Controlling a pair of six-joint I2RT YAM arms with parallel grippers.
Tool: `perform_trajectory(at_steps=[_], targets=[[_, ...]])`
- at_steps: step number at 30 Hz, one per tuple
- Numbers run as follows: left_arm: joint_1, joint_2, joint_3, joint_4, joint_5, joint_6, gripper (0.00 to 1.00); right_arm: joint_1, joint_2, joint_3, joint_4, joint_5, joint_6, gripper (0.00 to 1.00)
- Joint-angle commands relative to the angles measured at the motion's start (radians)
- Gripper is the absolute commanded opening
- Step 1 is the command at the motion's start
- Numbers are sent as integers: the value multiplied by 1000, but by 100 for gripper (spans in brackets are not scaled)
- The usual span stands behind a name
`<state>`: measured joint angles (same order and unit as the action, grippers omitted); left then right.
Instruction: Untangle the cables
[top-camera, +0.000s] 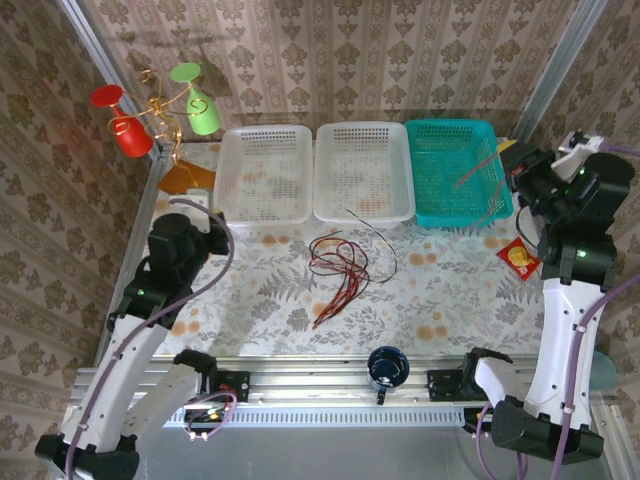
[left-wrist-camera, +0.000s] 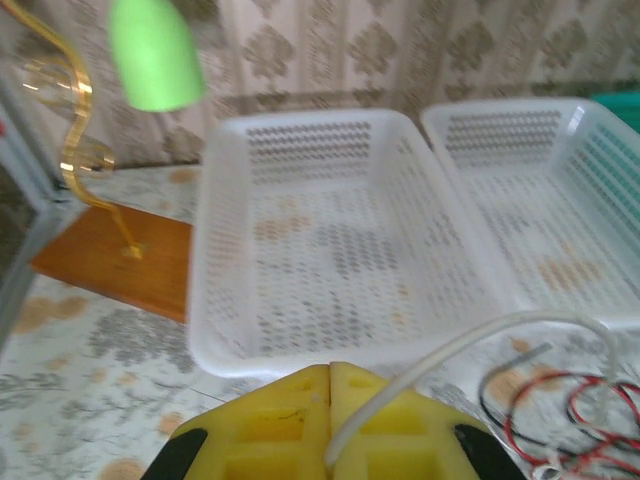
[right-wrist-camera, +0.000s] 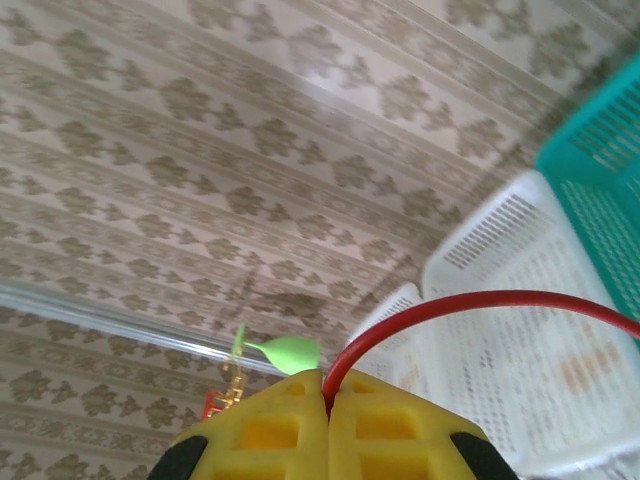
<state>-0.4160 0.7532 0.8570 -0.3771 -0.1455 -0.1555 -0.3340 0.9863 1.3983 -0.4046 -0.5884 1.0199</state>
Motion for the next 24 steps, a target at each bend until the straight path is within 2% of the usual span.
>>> perform_trajectory(at_steps=[1, 4, 11, 21, 24], targets=[[-92, 19, -25, 15, -74, -30, 0, -4, 47, 83, 87, -37, 8, 0], [-141, 40, -29, 29, -113, -29, 0, -4, 101, 118, 192, -37, 73, 0], [-189, 75, -41, 57, -125, -61, 0, 12, 257, 239, 320, -46, 159, 0], [-216, 82, -49, 60, -141, -82, 0, 11, 379, 388, 295, -57, 122, 0], [-219, 91, -52, 63, -137, -85, 0, 11, 395, 387, 307, -55, 107, 0]])
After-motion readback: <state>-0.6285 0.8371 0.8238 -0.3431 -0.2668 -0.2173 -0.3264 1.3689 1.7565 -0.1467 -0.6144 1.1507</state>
